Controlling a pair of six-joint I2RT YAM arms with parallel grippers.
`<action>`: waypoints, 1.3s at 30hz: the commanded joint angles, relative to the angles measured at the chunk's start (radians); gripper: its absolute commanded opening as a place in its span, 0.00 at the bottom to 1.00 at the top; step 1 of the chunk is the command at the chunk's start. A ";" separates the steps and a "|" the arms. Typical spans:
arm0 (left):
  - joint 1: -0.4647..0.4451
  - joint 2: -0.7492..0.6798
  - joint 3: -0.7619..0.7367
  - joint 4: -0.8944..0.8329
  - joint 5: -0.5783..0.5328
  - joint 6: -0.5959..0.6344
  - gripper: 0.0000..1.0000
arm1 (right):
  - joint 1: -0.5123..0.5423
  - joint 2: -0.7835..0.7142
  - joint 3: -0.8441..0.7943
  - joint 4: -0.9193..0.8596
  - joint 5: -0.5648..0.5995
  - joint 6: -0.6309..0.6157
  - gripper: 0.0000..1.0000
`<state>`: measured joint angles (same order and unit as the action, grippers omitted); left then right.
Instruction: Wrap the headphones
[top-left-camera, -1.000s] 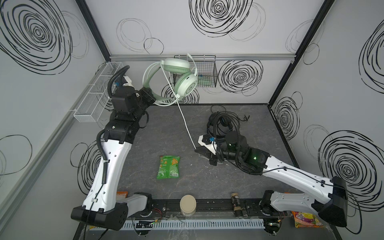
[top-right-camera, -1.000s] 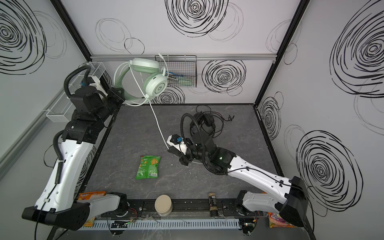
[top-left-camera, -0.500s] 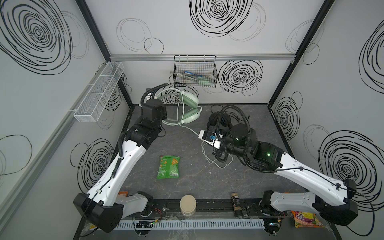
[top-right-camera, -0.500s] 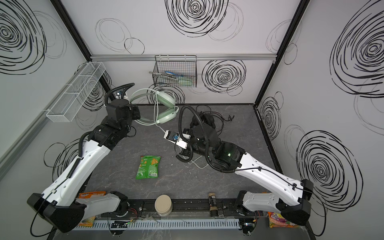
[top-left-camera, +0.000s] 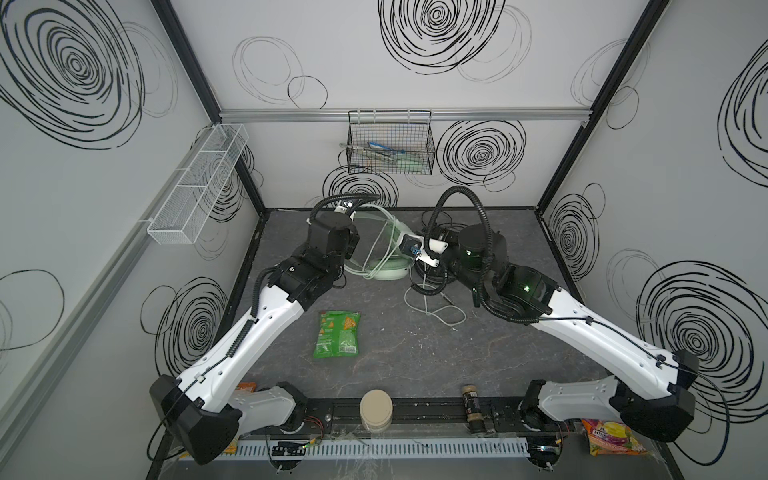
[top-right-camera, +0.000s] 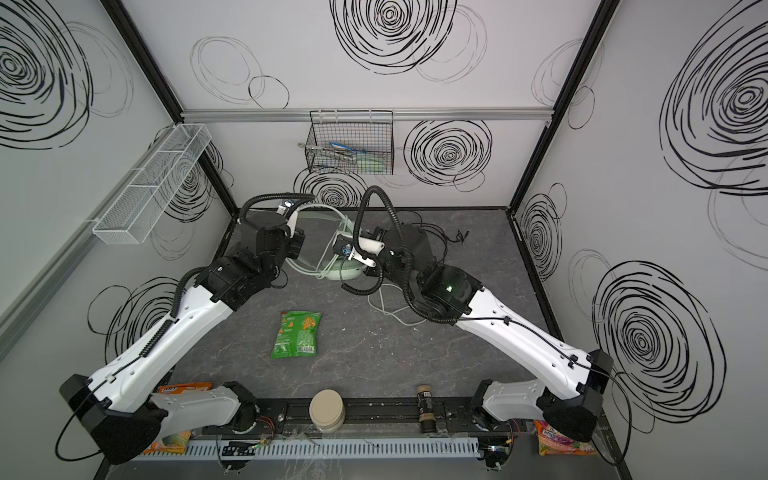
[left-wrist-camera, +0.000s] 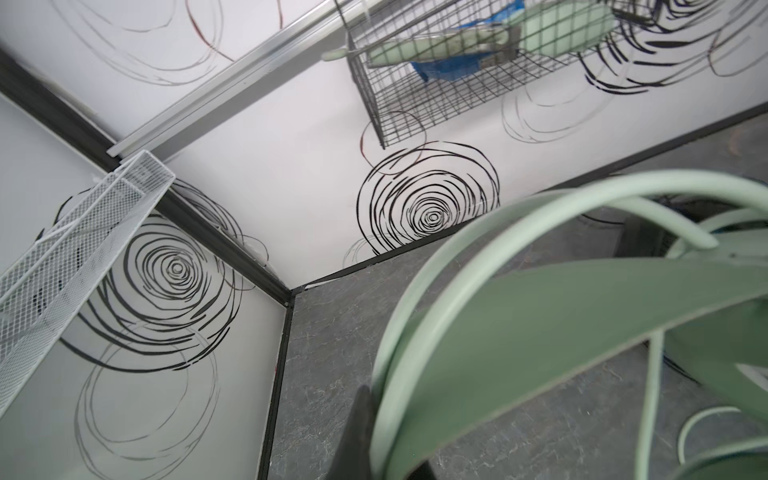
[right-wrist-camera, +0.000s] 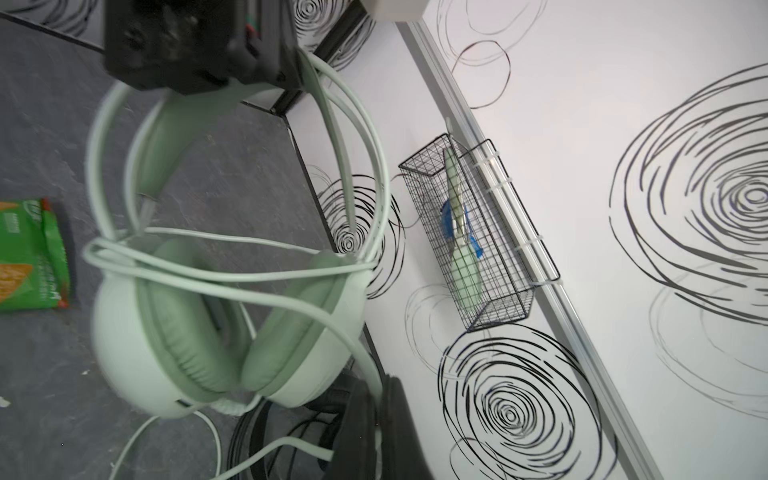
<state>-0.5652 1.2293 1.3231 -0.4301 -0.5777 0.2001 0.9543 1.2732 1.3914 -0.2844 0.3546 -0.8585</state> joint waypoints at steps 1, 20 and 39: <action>-0.043 -0.026 0.039 -0.049 0.108 0.025 0.00 | -0.021 -0.013 0.023 0.088 0.075 -0.051 0.00; 0.055 -0.203 -0.100 -0.064 0.643 -0.157 0.00 | -0.172 -0.066 -0.045 0.169 -0.155 0.035 0.13; 0.171 -0.120 0.122 -0.199 0.777 -0.447 0.00 | -0.466 -0.012 -0.222 0.491 -0.468 0.307 0.48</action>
<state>-0.4103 1.1091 1.3628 -0.6510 0.1188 -0.1860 0.5285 1.2377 1.2015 0.0685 -0.0555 -0.6399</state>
